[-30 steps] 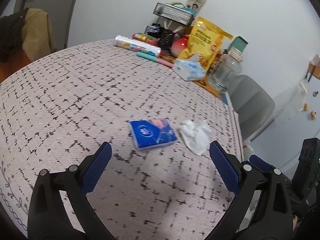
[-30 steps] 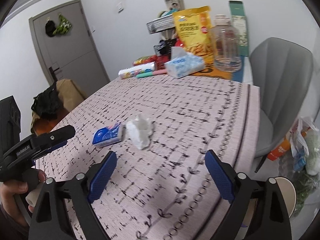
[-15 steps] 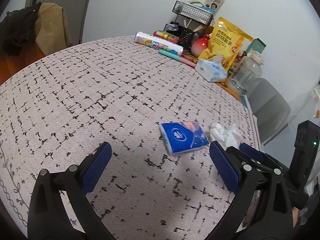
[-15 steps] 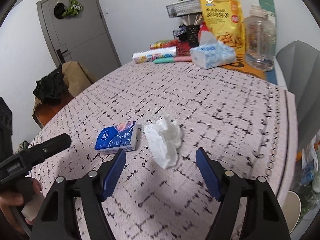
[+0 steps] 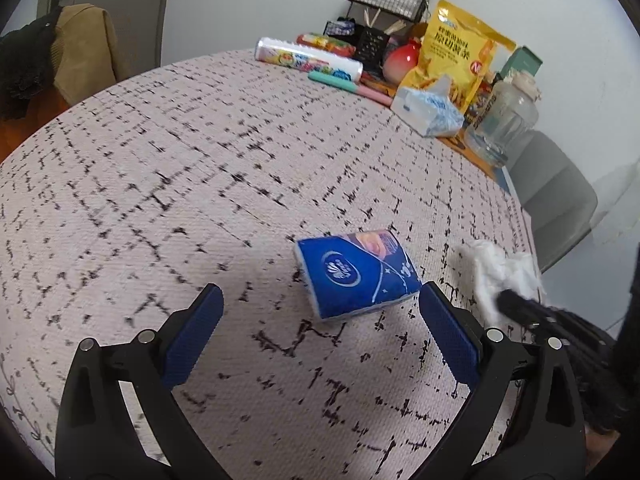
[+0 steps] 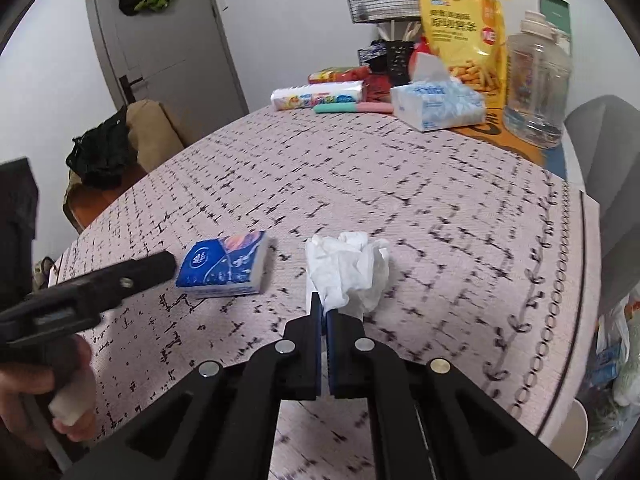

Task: Collect trash
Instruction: 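Grasp the white tissue with the right gripper while the left grasps the blue tissue pack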

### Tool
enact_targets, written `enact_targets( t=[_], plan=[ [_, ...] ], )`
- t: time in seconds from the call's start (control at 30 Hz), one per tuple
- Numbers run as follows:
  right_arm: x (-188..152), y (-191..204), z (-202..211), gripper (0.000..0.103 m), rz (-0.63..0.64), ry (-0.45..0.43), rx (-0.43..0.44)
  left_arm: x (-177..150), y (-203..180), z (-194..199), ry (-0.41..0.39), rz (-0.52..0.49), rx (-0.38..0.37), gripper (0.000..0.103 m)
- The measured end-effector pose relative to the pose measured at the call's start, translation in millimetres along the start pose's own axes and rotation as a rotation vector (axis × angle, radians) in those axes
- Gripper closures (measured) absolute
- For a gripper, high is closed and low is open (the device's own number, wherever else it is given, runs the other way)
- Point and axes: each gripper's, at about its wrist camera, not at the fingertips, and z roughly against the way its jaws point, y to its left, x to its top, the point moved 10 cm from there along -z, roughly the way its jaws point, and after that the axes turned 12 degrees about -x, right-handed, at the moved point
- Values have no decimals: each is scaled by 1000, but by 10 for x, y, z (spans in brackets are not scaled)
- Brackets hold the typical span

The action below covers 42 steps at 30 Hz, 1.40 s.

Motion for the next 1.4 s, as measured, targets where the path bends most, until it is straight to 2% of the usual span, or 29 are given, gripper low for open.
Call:
enact_targets(
  t=[0.37, 0.47, 0.57, 0.7, 0.8, 0.87, 1.03, 1.4],
  plan=[
    [-66, -423, 202, 100, -92, -23, -15, 2, -239, -278, 35, -20, 41, 6],
    [-98, -488, 222, 100, -105, -23, -14, 29, -308, -377, 45, -47, 79, 6],
    [-119, -541, 250, 100, -112, -25, -15, 56, -301, -442, 41, -62, 152, 6],
    [-133, -594, 297, 100, -123, -31, -16, 94, -274, -465, 32, -42, 191, 6],
    [-157, -615, 329, 100, -128, -32, -19, 96, -250, -453, 19, -40, 213, 12],
    [-170, -616, 350, 100, -130, -32, -17, 108, -218, -414, 7, -38, 237, 25],
    [-182, -589, 445, 100, -125, -42, -16, 83, -199, -347, 6, -52, 223, 33],
    [-296, -648, 706, 100, -129, -62, -38, -3, -520, -72, -40, -95, 150, 33]
  ],
)
